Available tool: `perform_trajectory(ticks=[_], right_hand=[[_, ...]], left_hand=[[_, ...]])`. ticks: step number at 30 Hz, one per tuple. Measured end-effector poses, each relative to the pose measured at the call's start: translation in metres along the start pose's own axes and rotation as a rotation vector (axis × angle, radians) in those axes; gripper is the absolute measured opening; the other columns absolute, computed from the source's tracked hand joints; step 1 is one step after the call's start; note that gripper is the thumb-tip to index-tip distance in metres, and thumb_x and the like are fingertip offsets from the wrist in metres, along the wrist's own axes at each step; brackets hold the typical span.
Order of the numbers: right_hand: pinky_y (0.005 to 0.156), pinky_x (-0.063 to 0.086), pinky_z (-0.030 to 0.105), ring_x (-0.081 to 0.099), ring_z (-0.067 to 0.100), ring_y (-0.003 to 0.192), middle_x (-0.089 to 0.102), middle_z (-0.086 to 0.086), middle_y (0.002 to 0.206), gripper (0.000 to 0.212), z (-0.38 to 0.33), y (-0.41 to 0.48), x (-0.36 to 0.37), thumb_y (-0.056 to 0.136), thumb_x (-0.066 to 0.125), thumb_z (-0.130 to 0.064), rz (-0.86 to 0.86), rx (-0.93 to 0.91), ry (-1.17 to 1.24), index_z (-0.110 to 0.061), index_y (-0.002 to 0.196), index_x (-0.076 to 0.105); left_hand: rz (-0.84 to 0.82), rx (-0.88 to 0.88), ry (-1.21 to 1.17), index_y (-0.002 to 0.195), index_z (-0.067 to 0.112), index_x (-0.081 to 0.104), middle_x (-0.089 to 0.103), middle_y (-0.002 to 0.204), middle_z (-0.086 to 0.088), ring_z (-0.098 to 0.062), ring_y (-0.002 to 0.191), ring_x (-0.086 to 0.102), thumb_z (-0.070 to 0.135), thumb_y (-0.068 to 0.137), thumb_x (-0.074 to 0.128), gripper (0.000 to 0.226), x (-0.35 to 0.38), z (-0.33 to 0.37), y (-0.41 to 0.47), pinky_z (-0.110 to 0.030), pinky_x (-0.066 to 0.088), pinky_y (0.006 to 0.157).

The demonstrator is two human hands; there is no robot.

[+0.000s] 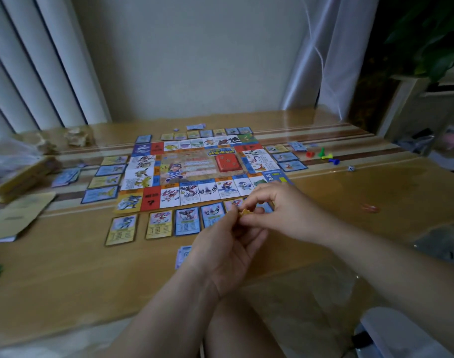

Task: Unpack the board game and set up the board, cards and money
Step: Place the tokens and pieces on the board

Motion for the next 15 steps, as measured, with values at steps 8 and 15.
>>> perform_trajectory(ticks=[8,15], right_hand=[[0.058,0.043,0.014,0.053,-0.001,0.057,0.06,-0.011,0.059,0.019,0.004,0.012,0.002,0.074,0.078,-0.027,-0.119,0.222,0.132,-0.022,0.063,0.063],[0.071,0.045,0.022,0.058,0.001,0.067,0.065,-0.011,0.066,0.016,0.002,0.018,0.006,0.081,0.072,-0.027,-0.153,0.254,0.096,-0.025,0.067,0.066]], left_hand=[[0.019,0.044,0.071,0.096,0.0,0.06,0.071,0.082,-0.017,-0.021,0.067,0.072,0.028,0.098,0.047,0.031,-0.01,0.013,-0.001,-0.03,0.06,0.058],[-0.093,0.086,0.209,0.106,-0.001,0.062,0.072,0.093,-0.017,-0.016,0.077,0.071,0.008,0.098,0.043,0.023,-0.011,0.026,-0.003,-0.026,0.058,0.07]])
Point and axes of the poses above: each hand's wrist, its own y-axis towards the middle knuckle, its own x-axis out of the palm, z = x × y, the point moved 7 cm from there along y, towards the middle knuckle
